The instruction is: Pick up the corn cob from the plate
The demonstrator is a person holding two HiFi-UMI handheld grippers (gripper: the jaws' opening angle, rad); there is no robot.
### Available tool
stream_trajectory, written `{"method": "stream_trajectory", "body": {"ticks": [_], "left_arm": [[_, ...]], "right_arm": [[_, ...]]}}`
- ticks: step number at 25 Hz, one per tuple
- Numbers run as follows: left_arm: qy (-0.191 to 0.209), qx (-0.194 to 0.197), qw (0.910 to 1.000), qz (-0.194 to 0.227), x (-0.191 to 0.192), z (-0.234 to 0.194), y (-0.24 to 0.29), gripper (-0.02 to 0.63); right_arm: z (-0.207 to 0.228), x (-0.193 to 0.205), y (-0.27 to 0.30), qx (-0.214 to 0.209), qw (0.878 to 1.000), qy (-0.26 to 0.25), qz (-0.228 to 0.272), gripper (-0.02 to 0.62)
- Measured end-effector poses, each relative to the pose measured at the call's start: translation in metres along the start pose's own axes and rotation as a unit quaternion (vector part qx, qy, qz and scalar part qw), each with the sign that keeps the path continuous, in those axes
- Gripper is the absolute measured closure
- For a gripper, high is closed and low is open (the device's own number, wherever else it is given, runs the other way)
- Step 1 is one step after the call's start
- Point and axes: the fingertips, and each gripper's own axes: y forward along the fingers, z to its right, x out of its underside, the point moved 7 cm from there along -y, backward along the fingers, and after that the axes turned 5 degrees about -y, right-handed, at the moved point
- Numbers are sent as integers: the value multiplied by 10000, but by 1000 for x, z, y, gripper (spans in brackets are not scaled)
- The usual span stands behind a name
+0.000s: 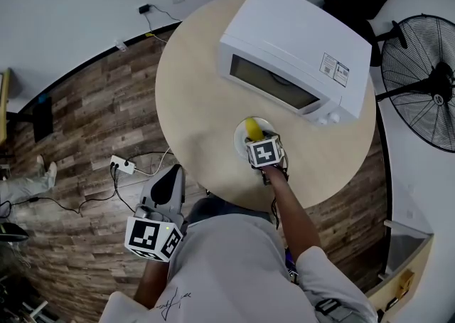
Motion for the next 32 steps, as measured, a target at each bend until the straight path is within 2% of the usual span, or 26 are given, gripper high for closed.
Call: {"method": "stream_trajectory", "body": {"ticks": [24, 32], "left_arm": [[35, 31, 9999, 152, -1, 2, -10, 614], [53, 62, 9998, 199, -3, 3, -14, 614]], "right_arm": [[-4, -1, -7, -120, 9997, -2, 235, 330], [-5, -4, -19, -74, 9994, 192, 262, 330]]}}
